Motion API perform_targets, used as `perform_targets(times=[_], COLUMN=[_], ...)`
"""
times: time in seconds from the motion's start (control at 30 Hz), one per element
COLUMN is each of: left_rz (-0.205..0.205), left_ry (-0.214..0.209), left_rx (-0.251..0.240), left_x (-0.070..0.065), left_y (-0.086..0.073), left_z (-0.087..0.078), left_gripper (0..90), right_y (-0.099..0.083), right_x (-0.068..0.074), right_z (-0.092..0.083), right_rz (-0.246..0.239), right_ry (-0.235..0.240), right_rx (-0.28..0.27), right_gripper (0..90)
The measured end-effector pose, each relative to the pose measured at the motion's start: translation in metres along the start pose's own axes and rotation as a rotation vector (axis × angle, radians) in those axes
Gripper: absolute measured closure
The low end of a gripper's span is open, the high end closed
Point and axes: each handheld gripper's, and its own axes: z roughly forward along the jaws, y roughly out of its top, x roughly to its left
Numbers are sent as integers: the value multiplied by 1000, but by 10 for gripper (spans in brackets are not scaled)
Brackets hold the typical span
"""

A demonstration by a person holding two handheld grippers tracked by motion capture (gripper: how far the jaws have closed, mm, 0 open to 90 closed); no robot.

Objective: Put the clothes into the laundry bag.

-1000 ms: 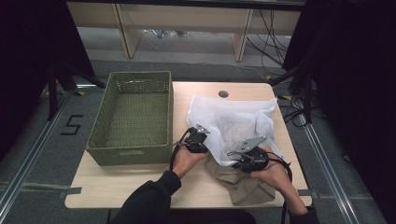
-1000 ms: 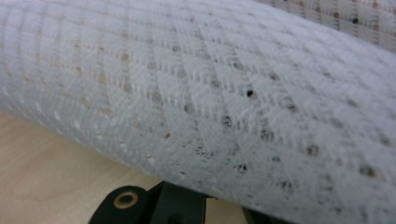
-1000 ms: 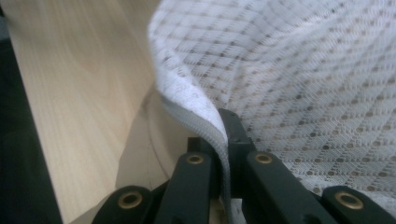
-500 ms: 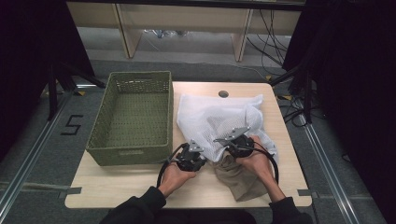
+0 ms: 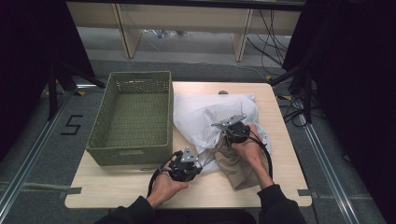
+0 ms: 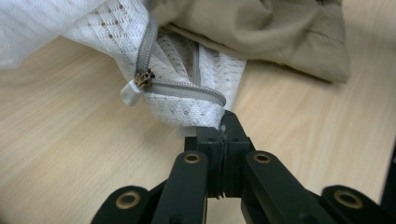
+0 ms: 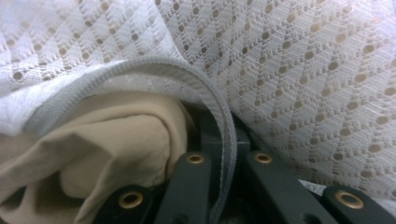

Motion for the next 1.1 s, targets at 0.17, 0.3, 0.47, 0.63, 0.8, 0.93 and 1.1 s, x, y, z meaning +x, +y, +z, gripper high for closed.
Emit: perform_targets(times=[0.17, 0.3, 0.47, 0.63, 0.8, 0.93, 1.1], left_rz=[-28, -126, -110, -107, -95, -105, -43], left_ry=[13, 21, 62, 154, 217, 169, 17], left_rx=[-31, -35, -5, -14, -24, -115, -66], left_x=[20, 26, 31, 41, 34, 5, -35], left_y=[-7, -13, -16, -21, -25, -17, -6], left_z=[-25, -24, -29, -38, -46, -60, -27], left_gripper=[888, 880, 876, 853, 714, 559, 388], right_y=[5, 4, 5, -5, -12, -10, -9], right_x=[5, 10, 17, 20, 25, 24, 25], right_z=[-5, -12, -40, -79, -96, -93, -85], right_rz=[-17, -59, -101, -139, -158, -139, -136], right_ry=[-1, 44, 89, 162, 199, 194, 199], right_rx=[-16, -24, -44, -99, -112, -111, -99], right_gripper=[900, 900, 900, 900, 900, 900, 900])
